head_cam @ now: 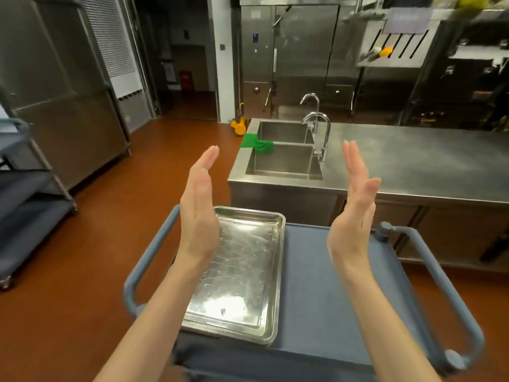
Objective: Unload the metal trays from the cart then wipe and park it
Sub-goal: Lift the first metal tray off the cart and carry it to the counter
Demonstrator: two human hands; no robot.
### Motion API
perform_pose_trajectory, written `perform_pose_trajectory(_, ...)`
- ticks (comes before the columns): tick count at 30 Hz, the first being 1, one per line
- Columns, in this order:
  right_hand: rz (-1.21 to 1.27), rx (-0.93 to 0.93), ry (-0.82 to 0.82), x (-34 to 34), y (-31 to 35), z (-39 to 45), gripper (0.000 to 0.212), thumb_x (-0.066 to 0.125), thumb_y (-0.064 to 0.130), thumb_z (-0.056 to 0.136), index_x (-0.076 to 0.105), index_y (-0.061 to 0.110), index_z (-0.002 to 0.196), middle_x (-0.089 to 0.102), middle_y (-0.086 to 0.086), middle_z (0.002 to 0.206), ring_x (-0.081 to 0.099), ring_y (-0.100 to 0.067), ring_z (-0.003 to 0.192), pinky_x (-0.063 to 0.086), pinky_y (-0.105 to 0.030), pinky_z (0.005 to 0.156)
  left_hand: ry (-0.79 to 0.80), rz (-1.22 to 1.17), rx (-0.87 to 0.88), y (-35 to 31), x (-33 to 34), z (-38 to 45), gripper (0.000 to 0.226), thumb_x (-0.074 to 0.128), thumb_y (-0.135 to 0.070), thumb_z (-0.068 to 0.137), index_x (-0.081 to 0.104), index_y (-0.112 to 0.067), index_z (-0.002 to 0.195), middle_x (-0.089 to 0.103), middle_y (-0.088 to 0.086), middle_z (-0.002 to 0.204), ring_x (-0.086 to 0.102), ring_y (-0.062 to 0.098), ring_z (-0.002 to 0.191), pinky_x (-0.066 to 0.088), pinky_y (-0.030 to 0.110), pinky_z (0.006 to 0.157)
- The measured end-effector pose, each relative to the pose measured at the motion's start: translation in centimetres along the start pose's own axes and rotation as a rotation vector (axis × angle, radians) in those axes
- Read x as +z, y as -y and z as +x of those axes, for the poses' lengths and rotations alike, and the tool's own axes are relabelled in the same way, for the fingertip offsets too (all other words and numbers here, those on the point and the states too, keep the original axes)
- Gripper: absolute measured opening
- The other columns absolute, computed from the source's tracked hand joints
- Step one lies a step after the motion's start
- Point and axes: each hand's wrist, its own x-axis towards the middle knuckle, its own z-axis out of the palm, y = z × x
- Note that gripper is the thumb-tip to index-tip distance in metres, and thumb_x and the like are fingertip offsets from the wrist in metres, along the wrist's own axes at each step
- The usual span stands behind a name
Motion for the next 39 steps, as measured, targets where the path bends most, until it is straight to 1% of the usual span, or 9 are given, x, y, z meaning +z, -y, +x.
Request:
perform_pose_trajectory(6, 0.001, 0.044, -0.022, 5.2, -2.7, -0.3, 0.068, 0.007, 0.06, 0.11, 0.038, 0.031, 0.163, 0.042, 0.02, 0.165, 0.03, 0.001, 0.155, 0.017, -0.009, 0.122, -0.002, 0.012, -0.041, 4.7, -4.6, 2.3, 0.048, 0.023, -0.046, 0.112, 0.043, -0.037, 0.155, 0.045, -0.025, 0.161, 0.038, -0.003, 0.15, 0.026, 0.021, 0.123)
perform_pose_trajectory(11, -0.038, 0.086, -0.045, 8.1, -5.4, -1.9, 0.077, 0.011, 0.074, 0.103, 0.038, 0.035, 0.162, 0.042, 0.021, 0.165, 0.03, 0.001, 0.156, 0.018, -0.013, 0.124, 0.041, -0.005, -0.1, 9.0, -6.9, 2.9, 0.049, 0.024, -0.052, 0.11, 0.044, -0.039, 0.153, 0.046, -0.022, 0.16, 0.04, -0.004, 0.149, 0.028, 0.007, 0.116)
perform_pose_trajectory(14, -0.055, 0.139, -0.054, 9.1, -7.4, -3.0, 0.077, 0.014, 0.077, 0.102, 0.039, 0.034, 0.161, 0.042, 0.019, 0.165, 0.031, 0.0, 0.156, 0.018, -0.02, 0.127, 0.048, -0.022, -0.145, 12.1, -7.6, 2.8, 0.045, 0.023, -0.047, 0.113, 0.045, -0.042, 0.152, 0.048, -0.022, 0.159, 0.041, -0.002, 0.149, 0.031, 0.009, 0.117)
perform_pose_trajectory(20, -0.167, 0.313, -0.041, 9.2, -13.1, -6.4, 0.083, 0.012, 0.079, 0.101, 0.036, 0.031, 0.164, 0.041, 0.023, 0.164, 0.031, 0.007, 0.153, 0.019, -0.005, 0.119, 0.074, 0.032, -0.276, 18.9, -8.6, 0.8, 0.058, 0.024, -0.059, 0.111, 0.046, -0.033, 0.158, 0.048, -0.028, 0.157, 0.04, -0.004, 0.149, 0.03, 0.012, 0.12)
perform_pose_trajectory(24, -0.229, 0.445, -0.029, 8.9, -17.3, -8.8, 0.067, 0.015, 0.067, 0.108, 0.033, 0.035, 0.164, 0.035, 0.028, 0.165, 0.026, 0.014, 0.151, 0.018, 0.001, 0.114, 0.073, 0.071, -0.377, 23.0, -8.7, -1.0, 0.061, 0.025, -0.059, 0.11, 0.045, -0.029, 0.159, 0.048, -0.025, 0.158, 0.04, -0.005, 0.148, 0.032, 0.02, 0.121)
perform_pose_trajectory(29, -0.372, 0.56, 0.01, 8.1, -21.8, -11.2, 0.06, 0.018, 0.06, 0.111, 0.035, 0.034, 0.163, 0.037, 0.024, 0.163, 0.028, 0.026, 0.14, 0.021, 0.007, 0.106, 0.074, 0.129, -0.505, 26.8, -8.6, -2.8, 0.054, 0.027, -0.049, 0.114, 0.047, -0.024, 0.158, 0.05, -0.023, 0.156, 0.041, -0.013, 0.143, 0.031, 0.002, 0.11)
perform_pose_trajectory(31, -0.447, 0.591, 0.033, 7.7, -23.5, -12.0, 0.056, 0.02, 0.055, 0.113, 0.036, 0.033, 0.162, 0.038, 0.026, 0.158, 0.029, 0.023, 0.141, 0.021, 0.0, 0.111, 0.079, 0.164, -0.545, 28.3, -8.7, -3.3, 0.052, 0.028, -0.045, 0.115, 0.047, -0.023, 0.158, 0.05, -0.026, 0.153, 0.04, -0.017, 0.14, 0.029, -0.003, 0.105)
perform_pose_trajectory(34, -0.541, 0.636, 0.049, 7.0, -25.7, -12.9, 0.051, 0.03, 0.046, 0.115, 0.041, 0.028, 0.161, 0.044, 0.017, 0.157, 0.034, -0.002, 0.148, 0.025, -0.026, 0.121, 0.086, 0.219, -0.6, 30.2, -8.7, -4.1, 0.049, 0.029, -0.042, 0.117, 0.048, -0.023, 0.157, 0.051, -0.023, 0.151, 0.04, -0.024, 0.134, 0.029, -0.005, 0.102)
perform_pose_trajectory(39, -0.651, 0.737, 0.044, 6.4, -28.1, -14.4, 0.048, 0.054, 0.031, 0.11, 0.05, 0.015, 0.155, 0.053, -0.004, 0.139, 0.05, -0.025, 0.129, 0.046, -0.043, 0.11, 0.104, 0.34, -0.692, 32.8, -9.5, -5.5, 0.049, 0.034, -0.046, 0.115, 0.045, -0.027, 0.159, 0.048, -0.022, 0.153, 0.04, -0.021, 0.132, 0.028, 0.003, 0.103)
